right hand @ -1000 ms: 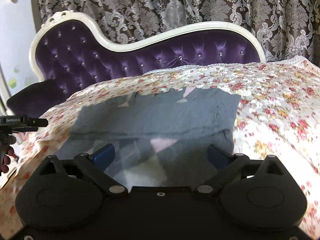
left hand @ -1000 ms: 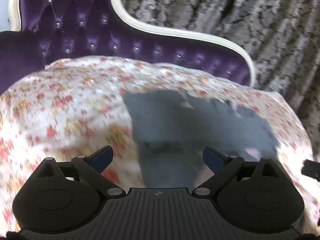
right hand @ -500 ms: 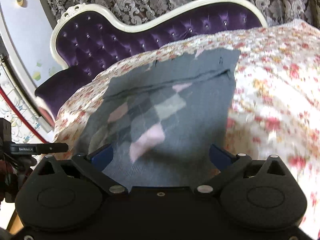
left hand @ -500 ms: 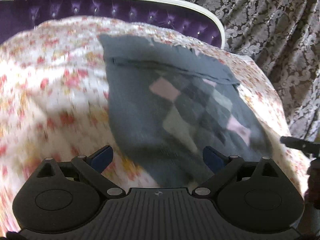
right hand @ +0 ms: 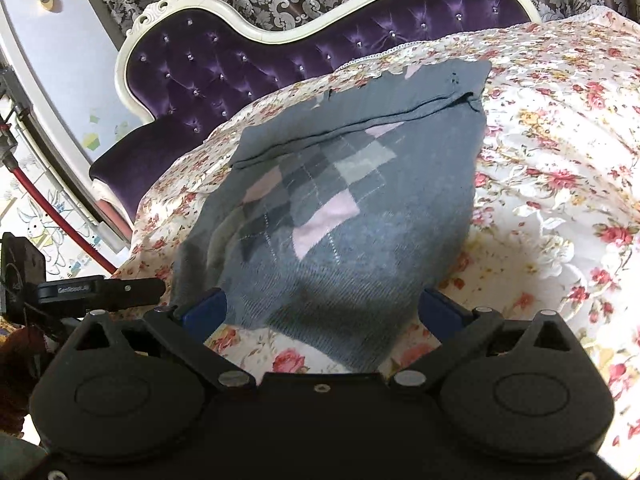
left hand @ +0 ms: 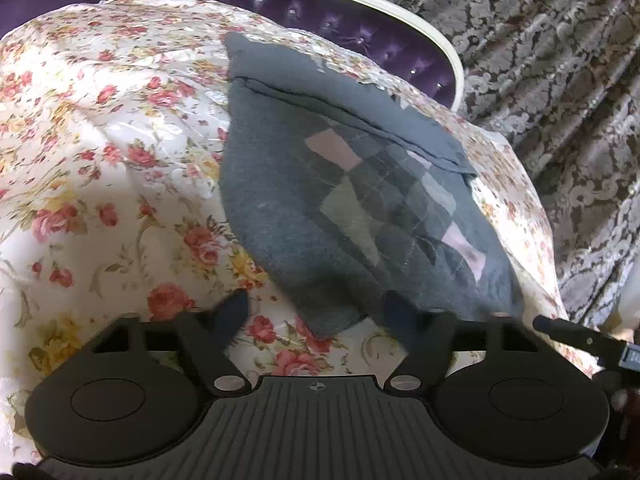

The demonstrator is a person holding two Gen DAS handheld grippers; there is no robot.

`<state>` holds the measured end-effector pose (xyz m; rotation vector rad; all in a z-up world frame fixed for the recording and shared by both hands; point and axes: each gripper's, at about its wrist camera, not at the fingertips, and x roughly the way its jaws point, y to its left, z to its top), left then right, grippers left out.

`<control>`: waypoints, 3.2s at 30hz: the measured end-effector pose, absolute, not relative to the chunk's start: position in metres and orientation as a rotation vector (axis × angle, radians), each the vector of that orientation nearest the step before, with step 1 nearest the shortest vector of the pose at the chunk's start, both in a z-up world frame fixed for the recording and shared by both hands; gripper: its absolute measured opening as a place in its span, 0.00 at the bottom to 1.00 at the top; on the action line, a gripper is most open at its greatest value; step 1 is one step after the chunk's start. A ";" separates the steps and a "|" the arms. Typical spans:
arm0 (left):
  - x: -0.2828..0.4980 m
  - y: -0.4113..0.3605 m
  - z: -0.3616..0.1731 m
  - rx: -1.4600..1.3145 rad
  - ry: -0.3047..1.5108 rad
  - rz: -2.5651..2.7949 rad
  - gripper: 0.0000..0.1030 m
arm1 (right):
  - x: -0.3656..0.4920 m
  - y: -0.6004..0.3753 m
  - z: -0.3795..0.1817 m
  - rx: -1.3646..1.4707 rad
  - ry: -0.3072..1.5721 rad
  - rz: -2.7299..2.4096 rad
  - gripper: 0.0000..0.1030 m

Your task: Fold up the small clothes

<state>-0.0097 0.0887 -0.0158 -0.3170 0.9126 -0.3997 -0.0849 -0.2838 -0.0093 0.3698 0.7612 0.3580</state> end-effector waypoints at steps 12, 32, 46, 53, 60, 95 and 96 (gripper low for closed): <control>0.005 0.079 -0.022 -0.319 0.925 -0.426 0.42 | -0.086 -0.275 -0.014 0.387 0.779 0.379 0.99; -0.005 0.116 -0.021 -0.374 0.934 -0.385 0.05 | -0.088 -0.273 -0.018 0.383 0.833 0.385 0.99; 0.007 0.096 -0.023 -0.353 0.924 -0.445 0.40 | -0.079 -0.287 -0.030 0.542 0.795 0.433 0.99; 0.004 0.093 -0.023 -0.340 0.904 -0.464 0.44 | -0.076 -0.287 -0.032 0.522 0.800 0.427 0.78; 0.002 0.099 -0.024 -0.372 0.899 -0.433 0.24 | -0.075 -0.296 -0.038 0.534 0.830 0.375 0.14; 0.245 0.070 0.069 -0.400 0.506 -0.517 0.04 | 0.169 -0.339 0.072 0.440 0.421 0.321 0.11; 0.260 0.068 0.063 -0.403 0.501 -0.501 0.04 | 0.186 -0.340 0.066 0.434 0.431 0.307 0.11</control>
